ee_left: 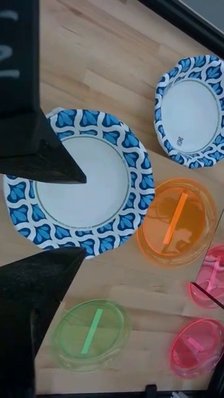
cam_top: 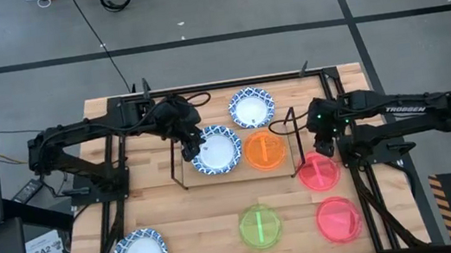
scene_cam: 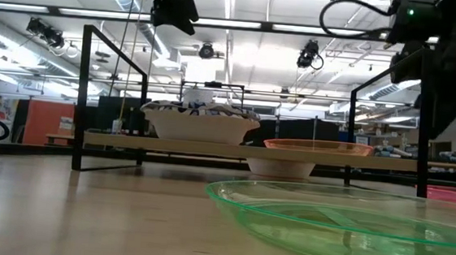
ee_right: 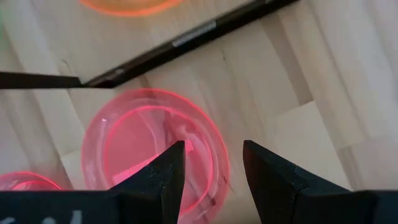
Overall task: Place and stack plates onto a shelf
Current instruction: Stack the pink plate on top of the orange plate on the shelf
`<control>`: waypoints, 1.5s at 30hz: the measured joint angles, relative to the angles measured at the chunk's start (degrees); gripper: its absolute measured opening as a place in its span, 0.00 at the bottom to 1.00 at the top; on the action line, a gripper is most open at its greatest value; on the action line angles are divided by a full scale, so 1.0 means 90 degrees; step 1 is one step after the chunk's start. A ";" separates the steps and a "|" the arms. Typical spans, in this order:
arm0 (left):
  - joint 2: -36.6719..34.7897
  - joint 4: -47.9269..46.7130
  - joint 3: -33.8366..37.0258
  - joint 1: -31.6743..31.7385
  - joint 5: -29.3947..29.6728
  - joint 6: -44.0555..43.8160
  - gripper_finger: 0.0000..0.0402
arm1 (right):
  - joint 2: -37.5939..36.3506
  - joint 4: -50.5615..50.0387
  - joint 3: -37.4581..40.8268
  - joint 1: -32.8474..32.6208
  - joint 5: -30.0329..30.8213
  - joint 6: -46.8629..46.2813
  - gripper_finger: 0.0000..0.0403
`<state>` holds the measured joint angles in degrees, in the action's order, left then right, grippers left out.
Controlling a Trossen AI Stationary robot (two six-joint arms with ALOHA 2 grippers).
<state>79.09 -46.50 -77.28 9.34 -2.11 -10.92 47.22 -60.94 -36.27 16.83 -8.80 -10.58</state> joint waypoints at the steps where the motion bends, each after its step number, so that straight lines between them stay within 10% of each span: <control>1: 0.0000 0.0002 0.0000 0.0000 0.0000 0.0000 0.45 | -0.0001 0.0019 0.0076 0.0012 -0.0030 -0.0050 0.42; 25: 0.0002 0.0019 0.0000 0.0000 -0.0002 0.0007 0.45 | 0.0019 0.1260 0.1492 0.0071 0.0042 -0.2385 0.42; 45: 0.0005 0.0046 -0.0002 0.0000 -0.0005 0.0002 0.45 | 0.0297 0.1803 0.1802 -0.0090 0.0214 -0.2369 0.42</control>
<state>79.13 -46.09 -77.30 9.34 -2.15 -10.90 49.89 -44.71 -20.05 16.02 -6.88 -31.90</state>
